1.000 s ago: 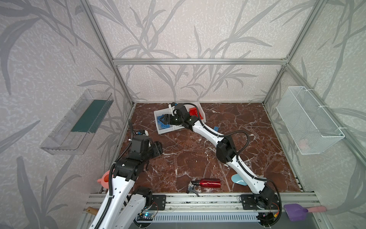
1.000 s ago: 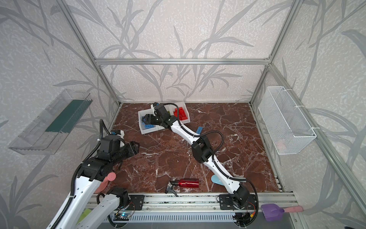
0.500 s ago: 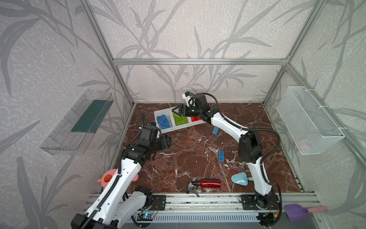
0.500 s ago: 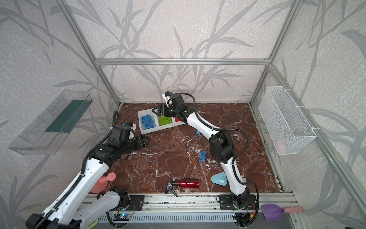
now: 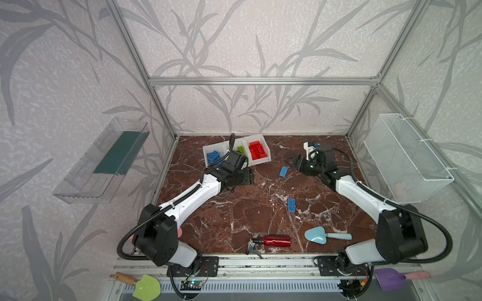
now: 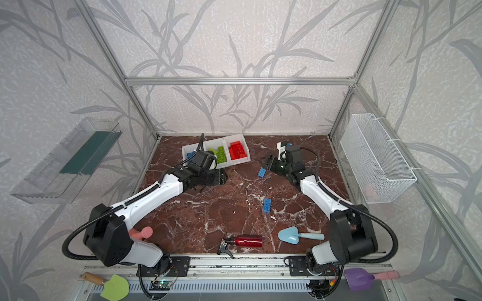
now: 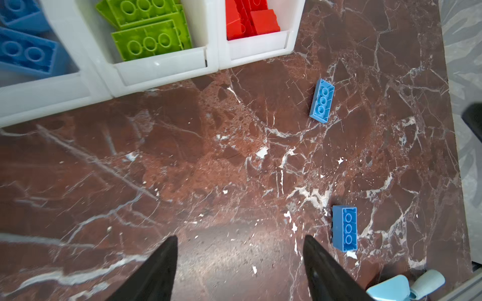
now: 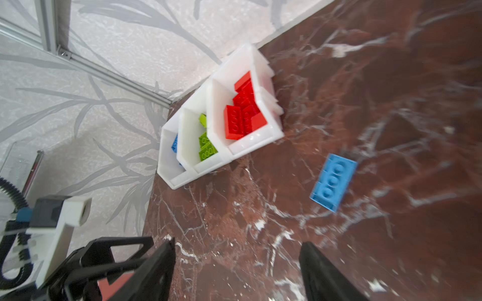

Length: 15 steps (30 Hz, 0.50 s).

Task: Sort the legos into containers by color
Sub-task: 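Lower the left gripper onto a blue brick while the right gripper withdraws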

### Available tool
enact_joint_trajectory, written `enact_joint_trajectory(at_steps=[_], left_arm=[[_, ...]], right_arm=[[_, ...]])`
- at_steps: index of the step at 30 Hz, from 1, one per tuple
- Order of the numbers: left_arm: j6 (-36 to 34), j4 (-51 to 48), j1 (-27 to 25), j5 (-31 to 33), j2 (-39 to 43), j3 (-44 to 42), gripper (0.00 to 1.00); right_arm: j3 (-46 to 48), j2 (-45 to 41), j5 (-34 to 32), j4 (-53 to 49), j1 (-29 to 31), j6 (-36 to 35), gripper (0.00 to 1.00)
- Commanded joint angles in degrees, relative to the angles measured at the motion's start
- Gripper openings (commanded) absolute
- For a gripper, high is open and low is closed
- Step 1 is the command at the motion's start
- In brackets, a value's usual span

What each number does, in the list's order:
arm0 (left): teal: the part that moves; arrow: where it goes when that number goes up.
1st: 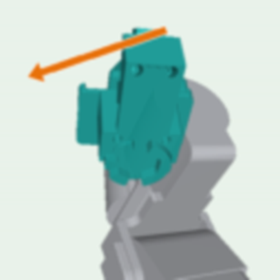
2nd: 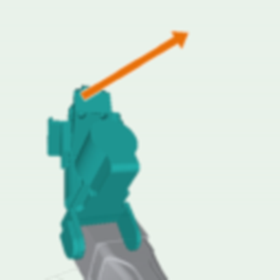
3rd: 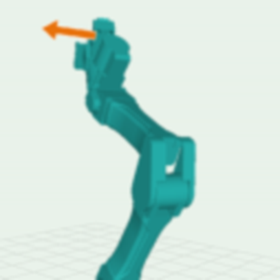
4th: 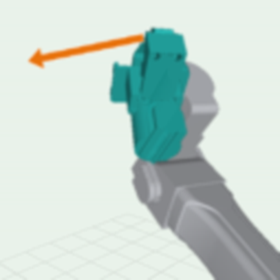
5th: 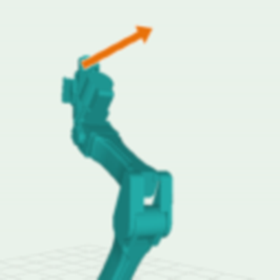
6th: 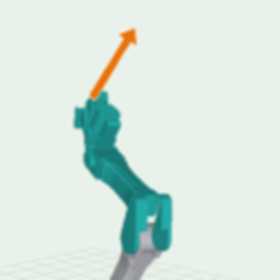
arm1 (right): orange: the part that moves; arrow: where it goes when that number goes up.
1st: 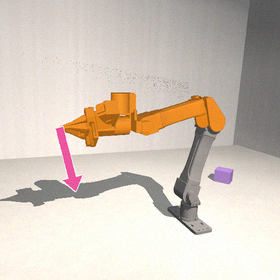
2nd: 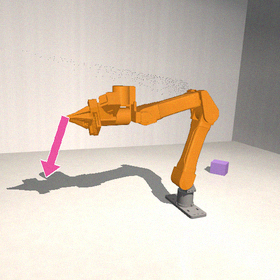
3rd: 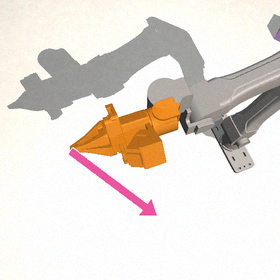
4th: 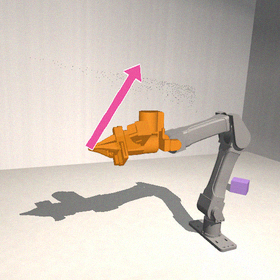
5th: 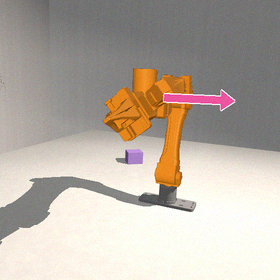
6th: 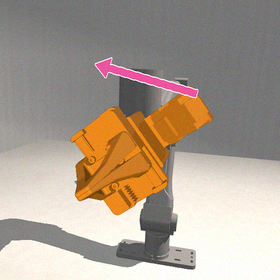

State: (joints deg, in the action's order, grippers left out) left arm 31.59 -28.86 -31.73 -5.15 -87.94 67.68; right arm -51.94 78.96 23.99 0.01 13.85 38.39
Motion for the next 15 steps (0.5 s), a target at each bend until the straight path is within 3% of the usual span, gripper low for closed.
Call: enact_joint_trajectory(at_steps=[1, 6, 15], left_arm=[[-0.4, 2.0, -1.4, -0.1, -6.2, 5.7, 0.80], [-2.3, -1.1, -3.6, 0.1, -18.3, 17.0, 0.83], [-7.9, -9.9, -6.1, -0.8, -35.7, 36.8, 0.83]], right_arm=[[4.6, -7.9, -3.4, -6.2, -3.4, -4.0, 0.80], [9.7, -17.6, -6.6, -14.3, -7.2, -8.2, 0.90], [15.1, -26.8, -11.4, -22.6, -8.5, -14.3, 0.91]])
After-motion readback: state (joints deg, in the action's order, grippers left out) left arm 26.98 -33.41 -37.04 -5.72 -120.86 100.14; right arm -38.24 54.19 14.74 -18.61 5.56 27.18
